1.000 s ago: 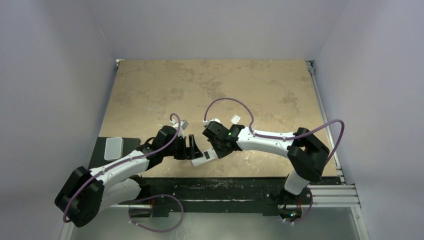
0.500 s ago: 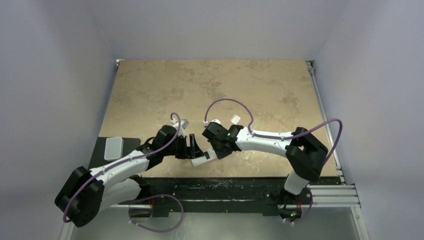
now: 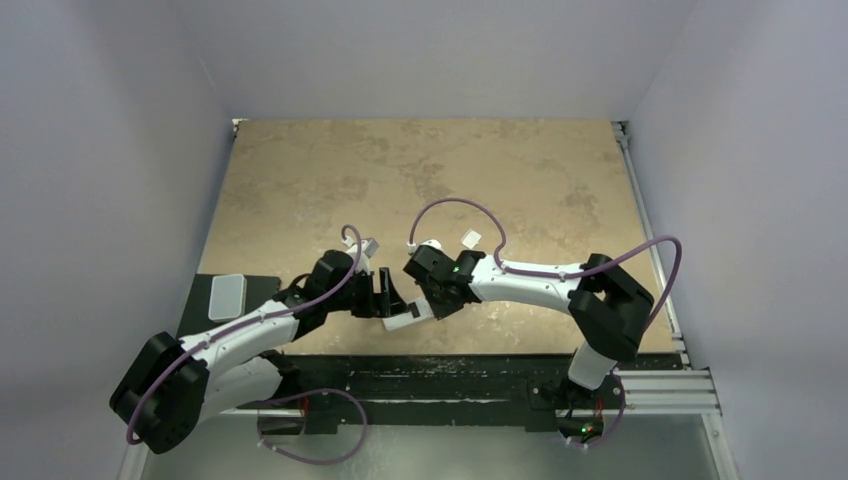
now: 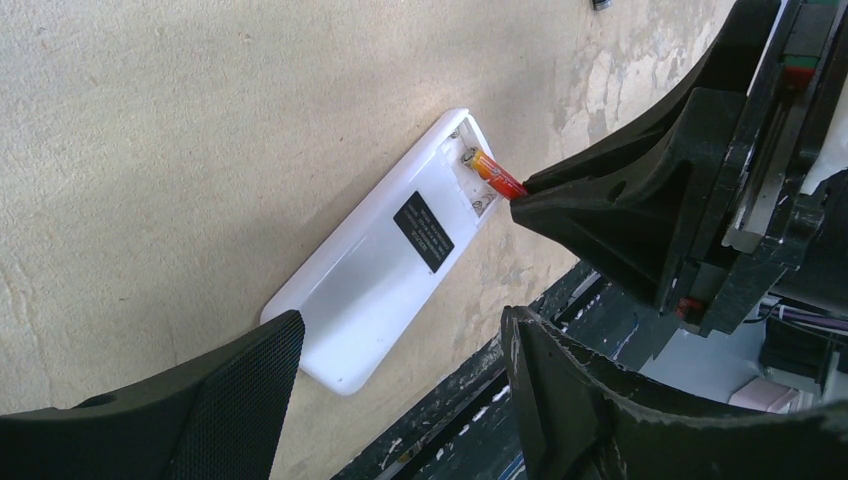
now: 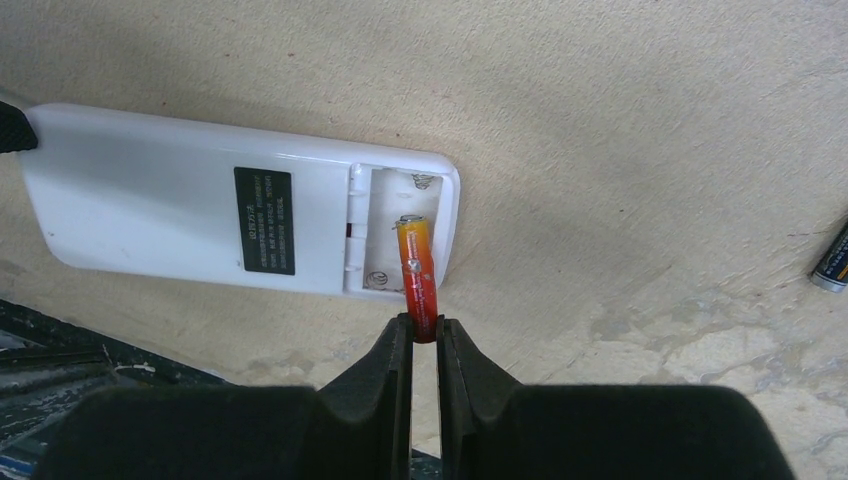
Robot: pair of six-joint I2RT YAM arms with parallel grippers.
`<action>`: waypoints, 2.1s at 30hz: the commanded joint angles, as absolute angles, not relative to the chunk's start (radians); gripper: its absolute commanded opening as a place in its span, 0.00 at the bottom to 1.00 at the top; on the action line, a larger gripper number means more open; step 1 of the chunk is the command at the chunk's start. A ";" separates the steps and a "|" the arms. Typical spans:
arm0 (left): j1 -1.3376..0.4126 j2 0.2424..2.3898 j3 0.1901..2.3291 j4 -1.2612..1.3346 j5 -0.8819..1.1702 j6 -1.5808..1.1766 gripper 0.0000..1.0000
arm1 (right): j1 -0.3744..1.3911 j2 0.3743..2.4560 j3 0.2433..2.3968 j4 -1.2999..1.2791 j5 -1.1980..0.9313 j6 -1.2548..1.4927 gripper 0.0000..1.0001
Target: Load the batteries into the remote control
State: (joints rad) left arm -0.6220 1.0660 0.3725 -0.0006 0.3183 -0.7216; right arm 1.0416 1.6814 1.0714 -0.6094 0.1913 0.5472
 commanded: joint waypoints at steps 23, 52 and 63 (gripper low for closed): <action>-0.621 1.183 0.464 0.080 0.245 -0.699 0.73 | 1.066 1.686 1.124 -0.646 0.208 0.577 0.07; -0.621 1.131 0.355 0.096 0.299 -0.726 0.73 | 1.068 1.687 1.151 -0.714 0.233 0.591 0.09; -0.621 1.115 0.350 0.093 0.306 -0.727 0.73 | 1.067 1.738 1.201 -0.720 0.223 0.562 0.10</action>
